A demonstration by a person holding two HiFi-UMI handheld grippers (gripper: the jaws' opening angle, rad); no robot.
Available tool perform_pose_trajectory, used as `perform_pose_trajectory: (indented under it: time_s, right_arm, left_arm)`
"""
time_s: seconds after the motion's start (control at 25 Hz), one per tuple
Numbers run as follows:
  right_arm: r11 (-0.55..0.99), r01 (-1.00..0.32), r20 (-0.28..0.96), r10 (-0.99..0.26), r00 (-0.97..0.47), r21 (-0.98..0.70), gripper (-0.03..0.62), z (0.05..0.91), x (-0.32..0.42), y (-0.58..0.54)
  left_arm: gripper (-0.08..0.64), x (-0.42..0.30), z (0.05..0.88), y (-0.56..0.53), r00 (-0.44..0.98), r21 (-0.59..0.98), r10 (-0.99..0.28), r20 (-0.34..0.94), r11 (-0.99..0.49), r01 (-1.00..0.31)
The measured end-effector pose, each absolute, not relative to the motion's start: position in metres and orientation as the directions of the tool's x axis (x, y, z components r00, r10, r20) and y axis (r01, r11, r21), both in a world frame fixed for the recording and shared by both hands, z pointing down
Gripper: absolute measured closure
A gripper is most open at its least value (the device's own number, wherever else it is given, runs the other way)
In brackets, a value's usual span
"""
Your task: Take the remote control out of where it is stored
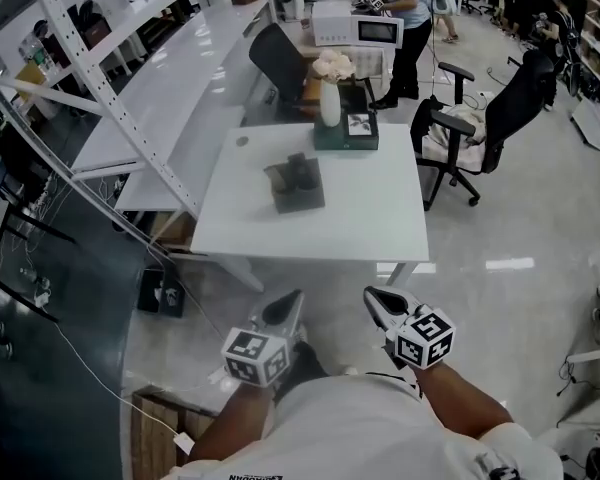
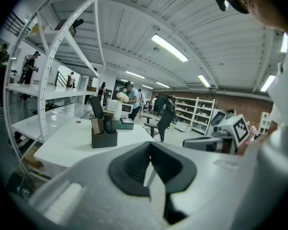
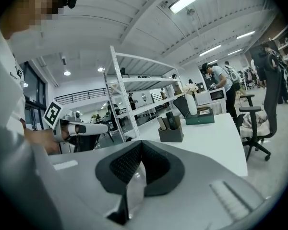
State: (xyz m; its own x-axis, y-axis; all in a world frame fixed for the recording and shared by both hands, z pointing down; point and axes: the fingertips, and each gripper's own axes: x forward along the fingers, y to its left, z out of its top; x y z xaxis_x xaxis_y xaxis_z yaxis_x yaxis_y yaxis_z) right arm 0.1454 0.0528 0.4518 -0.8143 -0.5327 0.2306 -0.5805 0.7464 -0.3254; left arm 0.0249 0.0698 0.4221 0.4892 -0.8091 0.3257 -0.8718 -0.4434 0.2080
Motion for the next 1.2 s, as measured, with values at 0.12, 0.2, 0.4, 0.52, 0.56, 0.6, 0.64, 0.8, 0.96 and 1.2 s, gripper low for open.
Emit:
perform_pose_trajectory:
  time_s: [0.12, 0.2, 0.4, 0.52, 0.56, 0.6, 0.64, 0.8, 0.96, 1.2]
  right_arm:
    - [0.745, -0.582, 0.237, -0.531, -0.813, -0.326, 0.586, 0.455, 0.138, 0.042]
    - [0.747, -0.581, 0.241, -0.529, -0.814, -0.323, 0.586, 0.455, 0.132, 0.033]
    - [0.749, -0.58, 0.244, -0.526, -0.815, -0.321, 0.586, 0.453, 0.111, 0.005]
    - [0.747, -0.58, 0.256, -0.521, -0.814, -0.325, 0.586, 0.457, 0.096, -0.012]
    - [0.746, -0.581, 0.262, -0.52, -0.813, -0.326, 0.586, 0.458, 0.092, -0.018]
    - [0.745, -0.582, 0.267, -0.518, -0.813, -0.327, 0.586, 0.459, 0.087, -0.024]
    - [0.743, -0.584, 0.273, -0.518, -0.811, -0.327, 0.586, 0.46, 0.083, -0.03]
    - [0.73, -0.6, 0.284, -0.529, -0.799, -0.327, 0.586, 0.457, 0.069, -0.058]
    - [0.715, -0.621, 0.299, -0.546, -0.783, -0.32, 0.586, 0.455, 0.05, -0.081]
    - [0.708, -0.642, 0.336, -0.552, -0.763, -0.296, 0.586, 0.457, 0.009, -0.118]
  left_arm:
    - [0.557, 0.019, 0.424, 0.059, 0.491, 0.209, -0.809, 0.325, -0.445, -0.871]
    - [0.557, 0.012, 0.425, 0.051, 0.49, 0.211, -0.809, 0.324, -0.443, -0.872]
    - [0.557, -0.009, 0.424, 0.023, 0.486, 0.217, -0.813, 0.319, -0.437, -0.873]
    - [0.557, -0.024, 0.43, 0.004, 0.485, 0.231, -0.811, 0.327, -0.429, -0.873]
    - [0.557, -0.029, 0.432, -0.003, 0.486, 0.236, -0.809, 0.329, -0.428, -0.872]
    - [0.557, -0.033, 0.433, -0.01, 0.488, 0.239, -0.808, 0.332, -0.428, -0.871]
    - [0.557, -0.038, 0.434, -0.017, 0.49, 0.242, -0.806, 0.333, -0.429, -0.87]
    - [0.557, -0.054, 0.432, -0.045, 0.502, 0.242, -0.796, 0.338, -0.442, -0.864]
    - [0.557, -0.076, 0.429, -0.069, 0.516, 0.232, -0.787, 0.339, -0.461, -0.856]
    - [0.557, -0.115, 0.429, -0.108, 0.543, 0.237, -0.765, 0.345, -0.489, -0.839]
